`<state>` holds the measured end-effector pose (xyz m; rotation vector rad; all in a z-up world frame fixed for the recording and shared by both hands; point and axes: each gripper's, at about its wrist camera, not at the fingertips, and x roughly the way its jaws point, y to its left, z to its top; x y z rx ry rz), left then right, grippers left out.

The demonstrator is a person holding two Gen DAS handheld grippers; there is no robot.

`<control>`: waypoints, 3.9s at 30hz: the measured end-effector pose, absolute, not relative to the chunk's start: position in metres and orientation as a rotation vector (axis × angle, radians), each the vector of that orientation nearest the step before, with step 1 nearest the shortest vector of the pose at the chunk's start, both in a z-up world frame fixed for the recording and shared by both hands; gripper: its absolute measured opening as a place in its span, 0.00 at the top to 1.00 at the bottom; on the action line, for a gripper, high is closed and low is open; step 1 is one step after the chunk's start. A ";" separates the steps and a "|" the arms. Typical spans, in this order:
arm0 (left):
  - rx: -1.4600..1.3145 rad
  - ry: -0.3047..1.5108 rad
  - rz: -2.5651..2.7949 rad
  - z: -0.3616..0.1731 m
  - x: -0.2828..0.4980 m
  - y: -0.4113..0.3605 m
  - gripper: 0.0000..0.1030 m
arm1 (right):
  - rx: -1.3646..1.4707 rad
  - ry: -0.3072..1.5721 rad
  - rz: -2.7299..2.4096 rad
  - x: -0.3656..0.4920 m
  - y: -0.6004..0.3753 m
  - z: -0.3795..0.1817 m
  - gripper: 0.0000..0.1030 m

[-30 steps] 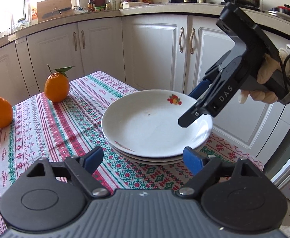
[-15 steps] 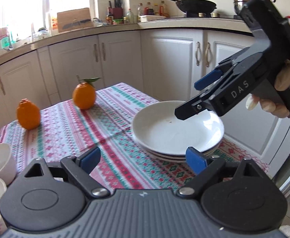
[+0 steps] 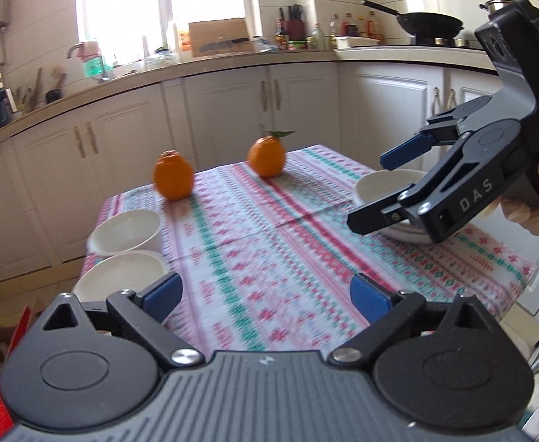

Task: Organize plates and bowls
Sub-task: 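Move the right gripper to a white bowl rim and close it, then lift the white bowl with the right gripper toward the plate stack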

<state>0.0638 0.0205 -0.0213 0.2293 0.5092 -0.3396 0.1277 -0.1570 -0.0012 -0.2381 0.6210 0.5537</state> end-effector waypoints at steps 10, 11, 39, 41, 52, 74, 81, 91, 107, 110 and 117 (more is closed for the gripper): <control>0.262 0.534 -0.203 -0.033 0.027 0.092 0.05 | -0.238 0.615 0.597 0.121 -0.099 -0.011 0.00; 0.261 0.541 -0.192 -0.035 0.025 0.098 0.05 | -0.241 0.618 0.615 0.121 -0.093 -0.011 0.00; 0.214 0.648 -0.275 -0.073 0.044 0.138 0.20 | -0.221 0.848 0.947 0.155 0.006 -0.043 0.44; 0.212 0.650 -0.280 -0.073 0.045 0.137 0.20 | -0.218 0.856 0.956 0.157 0.009 -0.044 0.46; 0.215 0.657 -0.286 -0.073 0.047 0.138 0.21 | -0.197 0.878 1.005 0.159 0.015 -0.047 0.49; 0.259 0.656 -0.394 -0.059 0.058 0.094 0.21 | -0.162 0.829 0.929 0.148 -0.041 -0.031 0.48; 0.278 0.645 -0.477 -0.060 0.072 0.064 0.21 | -0.127 0.817 0.848 0.147 -0.082 -0.029 0.48; 0.296 0.641 -0.566 -0.064 0.088 0.026 0.21 | -0.105 0.810 0.752 0.144 -0.125 -0.030 0.48; 0.322 0.657 -0.616 -0.070 0.104 -0.003 0.21 | -0.076 0.831 0.684 0.153 -0.157 -0.042 0.48; 0.323 0.665 -0.619 -0.072 0.106 -0.004 0.21 | -0.075 0.838 0.682 0.155 -0.158 -0.045 0.48; 0.327 0.673 -0.621 -0.073 0.108 -0.005 0.21 | -0.073 0.848 0.682 0.156 -0.158 -0.047 0.48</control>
